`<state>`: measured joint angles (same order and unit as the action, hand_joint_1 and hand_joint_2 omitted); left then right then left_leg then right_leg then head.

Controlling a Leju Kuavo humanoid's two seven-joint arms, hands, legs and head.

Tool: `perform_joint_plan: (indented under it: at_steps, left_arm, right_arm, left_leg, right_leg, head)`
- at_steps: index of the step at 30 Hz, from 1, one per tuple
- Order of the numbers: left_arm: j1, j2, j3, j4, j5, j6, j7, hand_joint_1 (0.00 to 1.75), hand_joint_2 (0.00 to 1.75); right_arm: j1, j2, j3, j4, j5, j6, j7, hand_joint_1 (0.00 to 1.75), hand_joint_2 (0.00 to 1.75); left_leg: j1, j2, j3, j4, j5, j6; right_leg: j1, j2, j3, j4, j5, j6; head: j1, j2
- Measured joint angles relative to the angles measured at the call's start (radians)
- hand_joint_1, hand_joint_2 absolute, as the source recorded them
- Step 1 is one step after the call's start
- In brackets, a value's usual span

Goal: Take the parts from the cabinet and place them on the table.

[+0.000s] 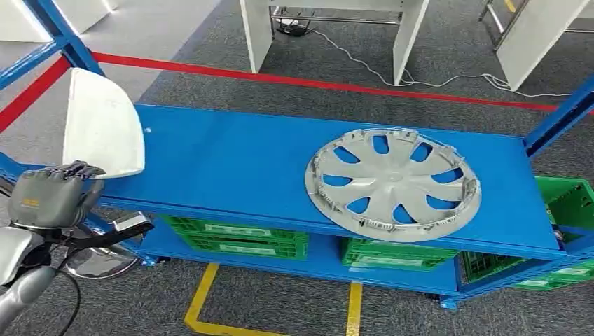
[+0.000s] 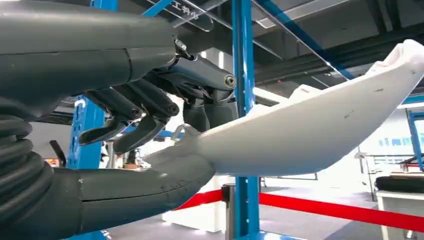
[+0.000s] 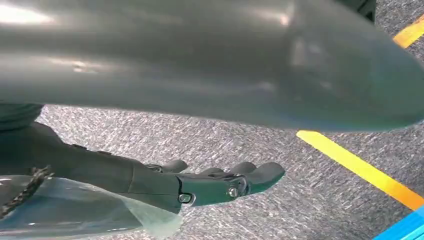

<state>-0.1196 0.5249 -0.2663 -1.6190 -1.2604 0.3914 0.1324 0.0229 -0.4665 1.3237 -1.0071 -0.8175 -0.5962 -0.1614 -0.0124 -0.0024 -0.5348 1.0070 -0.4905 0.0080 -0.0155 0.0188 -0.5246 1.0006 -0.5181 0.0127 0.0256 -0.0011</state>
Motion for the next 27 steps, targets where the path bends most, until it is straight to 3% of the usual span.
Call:
perform_joint_plan:
  at_steps: [8, 10, 11, 12, 13, 15, 16, 17, 18, 19, 20, 21, 27]
  left_arm:
    - [0.024, 0.016, 0.01, -0.005, 0.014, -0.003, 0.011, 1.75, 1.75]
    - [0.027, 0.021, 0.012, -0.006, 0.015, -0.003, 0.011, 1.75, 1.75]
    - [0.027, 0.023, 0.014, -0.009, 0.015, -0.003, 0.011, 1.75, 1.75]
    - [0.028, 0.022, 0.016, -0.012, 0.015, -0.003, 0.011, 1.75, 1.75]
    - [0.028, 0.022, 0.019, -0.014, 0.015, -0.004, 0.011, 1.75, 1.75]
    - [0.03, 0.022, 0.022, -0.014, 0.015, -0.01, 0.012, 1.75, 1.75]
    - [0.032, 0.022, 0.022, -0.014, 0.016, -0.013, 0.012, 1.75, 1.75]
    - [0.034, 0.021, 0.022, -0.014, 0.018, -0.016, 0.012, 1.75, 1.75]
    - [0.035, 0.021, 0.022, -0.014, 0.018, -0.018, 0.013, 1.75, 1.75]
    - [0.038, 0.021, 0.022, -0.014, 0.018, -0.021, 0.014, 1.75, 1.75]
    - [0.038, 0.021, 0.022, -0.014, 0.018, -0.025, 0.015, 1.75, 1.75]
    - [0.038, 0.021, 0.022, -0.014, 0.018, -0.028, 0.016, 1.75, 1.75]
    - [0.038, 0.021, 0.022, -0.014, 0.018, -0.028, 0.016, 1.75, 1.75]
  right_arm:
    - [-0.001, 0.01, 0.001, 0.002, 0.004, 0.005, -0.001, 0.0, 0.0]
    - [-0.001, 0.01, 0.001, 0.002, 0.004, 0.005, -0.001, 0.0, 0.0]
    - [-0.001, 0.01, 0.001, 0.002, 0.004, 0.005, -0.001, 0.0, 0.0]
    - [-0.001, 0.01, 0.001, 0.002, 0.004, 0.005, -0.001, 0.0, 0.0]
    - [-0.002, 0.01, 0.002, 0.002, 0.005, 0.005, -0.001, 0.0, 0.0]
    - [-0.003, 0.01, 0.002, 0.002, 0.004, 0.004, 0.001, 0.0, 0.0]
    - [-0.003, 0.01, 0.002, 0.002, 0.004, 0.003, 0.001, 0.0, 0.0]
    - [-0.002, 0.01, 0.002, 0.002, 0.004, 0.002, 0.003, 0.0, 0.0]
    - [-0.001, 0.01, 0.003, 0.002, 0.004, 0.002, 0.004, 0.0, 0.0]
    - [0.0, 0.01, 0.004, 0.002, 0.003, 0.001, 0.006, 0.0, 0.0]
    - [0.0, 0.01, 0.005, 0.002, 0.003, -0.001, 0.007, 0.0, 0.0]
    - [-0.001, 0.01, 0.006, 0.002, 0.003, -0.003, 0.007, 0.0, 0.0]
    - [-0.001, 0.01, 0.006, 0.002, 0.003, -0.003, 0.007, 0.0, 0.0]
  left_leg:
    - [-0.002, 0.0, -0.005, 0.008, -0.003, 0.005]
    - [-0.003, 0.0, -0.007, 0.009, -0.002, 0.01]
    - [0.0, 0.001, -0.006, -0.003, 0.004, 0.017]
    - [0.008, 0.009, -0.002, -0.011, 0.017, 0.025]
    - [0.007, 0.011, -0.004, -0.014, 0.02, 0.03]
    - [0.007, 0.013, -0.012, -0.013, 0.022, 0.033]
    - [0.006, 0.016, -0.015, -0.013, 0.024, 0.033]
    - [0.005, 0.017, -0.017, -0.013, 0.024, 0.032]
    - [0.005, 0.018, -0.017, -0.013, 0.024, 0.032]
    - [0.005, 0.018, -0.017, -0.012, 0.025, 0.031]
    - [0.006, 0.019, -0.017, -0.011, 0.026, 0.03]
    - [0.007, 0.02, -0.017, -0.009, 0.025, 0.028]
    - [0.007, 0.02, -0.017, -0.008, 0.025, 0.028]
  right_leg:
    - [-0.002, 0.0, -0.001, 0.0, 0.003, 0.005]
    - [-0.004, 0.001, -0.002, -0.004, 0.006, 0.011]
    - [-0.001, 0.002, 0.0, -0.006, 0.006, 0.016]
    - [-0.001, -0.001, -0.011, 0.004, -0.008, 0.017]
    - [0.001, -0.008, -0.027, 0.038, -0.041, 0.017]
    - [0.0, -0.009, -0.095, 0.192, -0.123, 0.021]
    - [0.0, -0.01, -0.128, 0.266, -0.151, 0.022]
    - [0.0, -0.01, -0.145, 0.301, -0.156, 0.023]
    - [0.0, -0.01, -0.148, 0.309, -0.153, 0.024]
    - [-0.001, -0.011, -0.139, 0.295, -0.127, 0.024]
    - [-0.001, -0.012, -0.113, 0.242, -0.085, 0.023]
    - [-0.001, -0.014, -0.067, 0.151, -0.034, 0.022]
    - [-0.001, -0.015, -0.064, 0.145, -0.031, 0.022]
  head:
    - [0.0, 0.0]
    - [0.0, 0.0]
    - [0.0, 0.0]
    - [0.0, 0.0]
    - [0.004, 0.0]
    - [0.003, 0.0]
    - [0.004, 0.0]
    - [0.004, 0.0]
    - [0.003, 0.0]
    - [0.004, 0.0]
    - [0.003, 0.0]
    - [0.004, 0.0]
    - [0.004, 0.0]
